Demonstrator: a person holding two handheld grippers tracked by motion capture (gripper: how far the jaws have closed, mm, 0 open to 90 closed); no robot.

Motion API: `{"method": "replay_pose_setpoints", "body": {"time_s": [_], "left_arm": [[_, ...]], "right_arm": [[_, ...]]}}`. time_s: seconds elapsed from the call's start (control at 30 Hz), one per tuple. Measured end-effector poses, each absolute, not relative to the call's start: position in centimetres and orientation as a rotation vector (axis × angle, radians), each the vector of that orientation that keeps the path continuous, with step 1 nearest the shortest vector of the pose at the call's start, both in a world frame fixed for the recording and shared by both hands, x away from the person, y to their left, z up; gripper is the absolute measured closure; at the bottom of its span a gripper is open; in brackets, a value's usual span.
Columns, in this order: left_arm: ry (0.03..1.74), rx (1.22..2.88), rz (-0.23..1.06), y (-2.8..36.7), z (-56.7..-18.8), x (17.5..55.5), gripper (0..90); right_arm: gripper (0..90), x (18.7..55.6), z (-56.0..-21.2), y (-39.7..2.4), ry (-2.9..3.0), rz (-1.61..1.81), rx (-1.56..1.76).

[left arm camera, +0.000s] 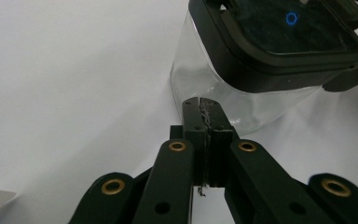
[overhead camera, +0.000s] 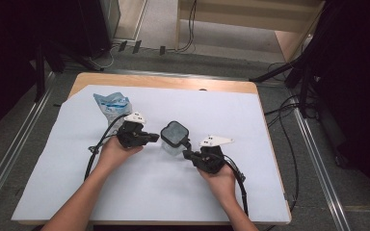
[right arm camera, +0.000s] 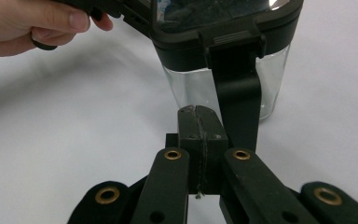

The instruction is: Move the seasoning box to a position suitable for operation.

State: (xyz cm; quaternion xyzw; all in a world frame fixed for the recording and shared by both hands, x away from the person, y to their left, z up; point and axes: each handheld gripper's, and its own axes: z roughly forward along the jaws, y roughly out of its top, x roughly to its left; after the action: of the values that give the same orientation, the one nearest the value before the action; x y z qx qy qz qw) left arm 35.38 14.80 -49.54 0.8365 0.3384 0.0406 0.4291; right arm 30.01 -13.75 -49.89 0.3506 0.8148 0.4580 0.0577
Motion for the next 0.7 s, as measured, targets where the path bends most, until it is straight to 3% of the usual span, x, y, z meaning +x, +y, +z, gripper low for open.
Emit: {"method": "replay_pose_setpoints", "body": {"time_s": [0.7], "left_arm": [[0.818, 2.095, 0.063, 13.4, -49.3, 34.6, 90.0]], "right_arm": [[90.0, 31.4, -49.8, -15.3, 2.431, 1.402, 1.126]]}}
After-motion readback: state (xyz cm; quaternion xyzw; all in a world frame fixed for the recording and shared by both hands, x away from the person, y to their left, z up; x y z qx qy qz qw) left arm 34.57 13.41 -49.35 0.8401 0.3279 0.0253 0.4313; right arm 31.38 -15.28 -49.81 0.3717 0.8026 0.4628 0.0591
